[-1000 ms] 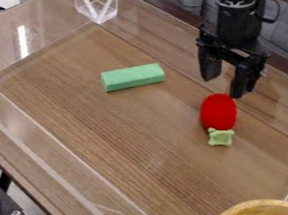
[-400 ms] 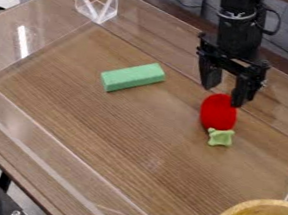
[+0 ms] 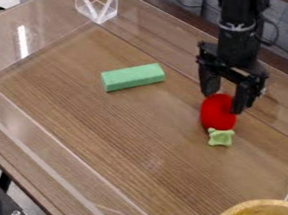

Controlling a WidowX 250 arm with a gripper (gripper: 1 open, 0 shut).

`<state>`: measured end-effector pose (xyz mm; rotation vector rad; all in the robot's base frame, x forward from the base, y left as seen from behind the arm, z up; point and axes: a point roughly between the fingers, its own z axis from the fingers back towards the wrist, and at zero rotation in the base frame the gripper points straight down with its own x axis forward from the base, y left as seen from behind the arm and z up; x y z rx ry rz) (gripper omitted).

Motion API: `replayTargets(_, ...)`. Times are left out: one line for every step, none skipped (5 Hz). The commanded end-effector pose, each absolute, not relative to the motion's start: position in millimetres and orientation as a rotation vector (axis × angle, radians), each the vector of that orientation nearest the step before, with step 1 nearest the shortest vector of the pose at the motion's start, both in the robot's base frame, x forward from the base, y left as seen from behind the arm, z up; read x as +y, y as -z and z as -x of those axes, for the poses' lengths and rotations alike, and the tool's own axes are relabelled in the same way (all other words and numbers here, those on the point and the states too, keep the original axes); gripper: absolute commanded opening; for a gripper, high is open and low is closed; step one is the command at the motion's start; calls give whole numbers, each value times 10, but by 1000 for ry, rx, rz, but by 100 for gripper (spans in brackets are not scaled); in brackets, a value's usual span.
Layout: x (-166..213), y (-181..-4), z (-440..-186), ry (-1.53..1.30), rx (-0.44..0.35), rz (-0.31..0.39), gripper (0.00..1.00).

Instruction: Move the red fruit to the right

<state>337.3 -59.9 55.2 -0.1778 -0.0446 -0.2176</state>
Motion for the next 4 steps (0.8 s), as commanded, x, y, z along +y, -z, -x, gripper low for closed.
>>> replayTargets(-586,-775,-3529,188,-110,170,100)
replayTargets(-545,-836,-3579,154,-114,166,100)
replayTargets(-596,-913,-3591,103,-120,161,100)
replayTargets(-649,-982,-3594,55,-124,155,100)
